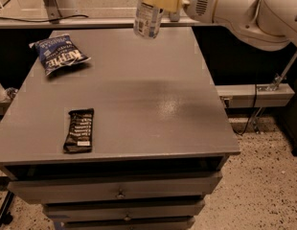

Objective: Move blue plastic bottle near rxbar chocolate

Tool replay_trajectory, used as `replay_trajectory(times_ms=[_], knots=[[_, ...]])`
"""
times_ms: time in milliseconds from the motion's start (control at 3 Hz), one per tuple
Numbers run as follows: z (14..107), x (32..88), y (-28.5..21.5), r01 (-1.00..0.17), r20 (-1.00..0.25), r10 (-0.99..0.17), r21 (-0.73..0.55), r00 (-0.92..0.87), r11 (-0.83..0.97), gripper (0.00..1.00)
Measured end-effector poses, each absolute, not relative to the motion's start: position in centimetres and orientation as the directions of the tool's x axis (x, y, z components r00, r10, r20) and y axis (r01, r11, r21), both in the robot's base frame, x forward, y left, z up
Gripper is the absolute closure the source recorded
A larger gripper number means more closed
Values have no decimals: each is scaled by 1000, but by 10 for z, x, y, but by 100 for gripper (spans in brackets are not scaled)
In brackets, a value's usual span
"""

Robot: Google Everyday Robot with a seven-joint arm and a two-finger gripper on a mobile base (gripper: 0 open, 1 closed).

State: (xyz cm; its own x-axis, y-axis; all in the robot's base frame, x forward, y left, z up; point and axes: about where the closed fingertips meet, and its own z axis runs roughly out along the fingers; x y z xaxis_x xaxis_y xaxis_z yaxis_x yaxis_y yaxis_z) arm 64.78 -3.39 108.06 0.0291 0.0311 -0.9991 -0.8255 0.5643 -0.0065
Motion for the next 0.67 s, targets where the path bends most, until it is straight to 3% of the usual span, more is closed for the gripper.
replay_trajectory(times_ms=[667], knots=[[1024, 615, 12, -867, -998, -46, 15, -44, 498, 100]])
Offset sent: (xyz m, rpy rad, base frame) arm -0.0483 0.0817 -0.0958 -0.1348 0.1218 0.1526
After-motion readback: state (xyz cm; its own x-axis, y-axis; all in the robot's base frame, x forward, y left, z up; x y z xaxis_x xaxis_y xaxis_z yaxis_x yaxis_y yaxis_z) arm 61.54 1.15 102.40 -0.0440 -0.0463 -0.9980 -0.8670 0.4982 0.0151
